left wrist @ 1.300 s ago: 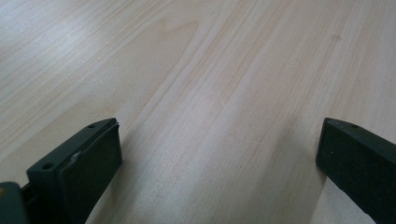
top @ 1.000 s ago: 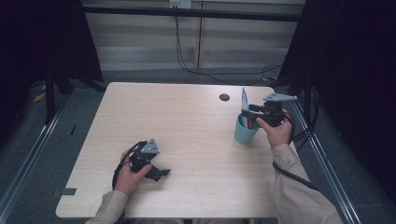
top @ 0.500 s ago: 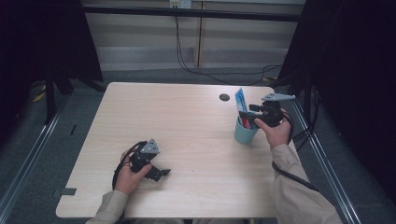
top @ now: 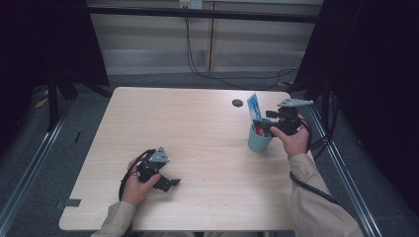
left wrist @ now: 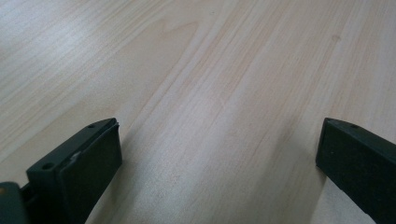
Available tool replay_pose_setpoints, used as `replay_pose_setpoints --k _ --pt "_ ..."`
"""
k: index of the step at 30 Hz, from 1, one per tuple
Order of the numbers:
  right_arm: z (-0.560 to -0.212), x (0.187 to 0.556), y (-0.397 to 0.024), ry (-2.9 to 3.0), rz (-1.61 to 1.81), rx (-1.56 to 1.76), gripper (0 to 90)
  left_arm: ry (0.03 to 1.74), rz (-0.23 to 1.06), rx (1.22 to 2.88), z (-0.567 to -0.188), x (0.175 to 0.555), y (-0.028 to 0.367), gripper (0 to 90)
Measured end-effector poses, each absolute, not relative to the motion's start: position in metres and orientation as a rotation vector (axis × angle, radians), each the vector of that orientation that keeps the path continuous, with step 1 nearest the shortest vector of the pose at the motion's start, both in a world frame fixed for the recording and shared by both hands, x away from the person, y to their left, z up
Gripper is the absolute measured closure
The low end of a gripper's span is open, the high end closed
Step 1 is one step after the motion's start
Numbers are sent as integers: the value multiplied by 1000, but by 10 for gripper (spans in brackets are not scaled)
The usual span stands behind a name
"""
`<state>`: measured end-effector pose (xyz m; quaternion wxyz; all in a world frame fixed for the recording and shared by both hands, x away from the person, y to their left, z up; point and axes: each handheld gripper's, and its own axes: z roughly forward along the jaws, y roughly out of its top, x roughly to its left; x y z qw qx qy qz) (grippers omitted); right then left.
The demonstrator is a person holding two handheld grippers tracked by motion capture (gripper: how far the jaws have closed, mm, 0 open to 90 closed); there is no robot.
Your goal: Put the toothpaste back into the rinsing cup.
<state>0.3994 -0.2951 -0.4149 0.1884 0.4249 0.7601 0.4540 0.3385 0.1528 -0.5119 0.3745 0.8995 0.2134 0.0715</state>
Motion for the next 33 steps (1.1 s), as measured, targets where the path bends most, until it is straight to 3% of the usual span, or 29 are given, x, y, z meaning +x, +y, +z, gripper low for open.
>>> replay_pose_setpoints --k 18,33 --pt "-408 389 -297 2166 1233 1176 159 546 183 2303 -512 339 153 0" --pt "-407 377 -293 2248 1273 1116 154 546 182 2303 -512 339 153 0"
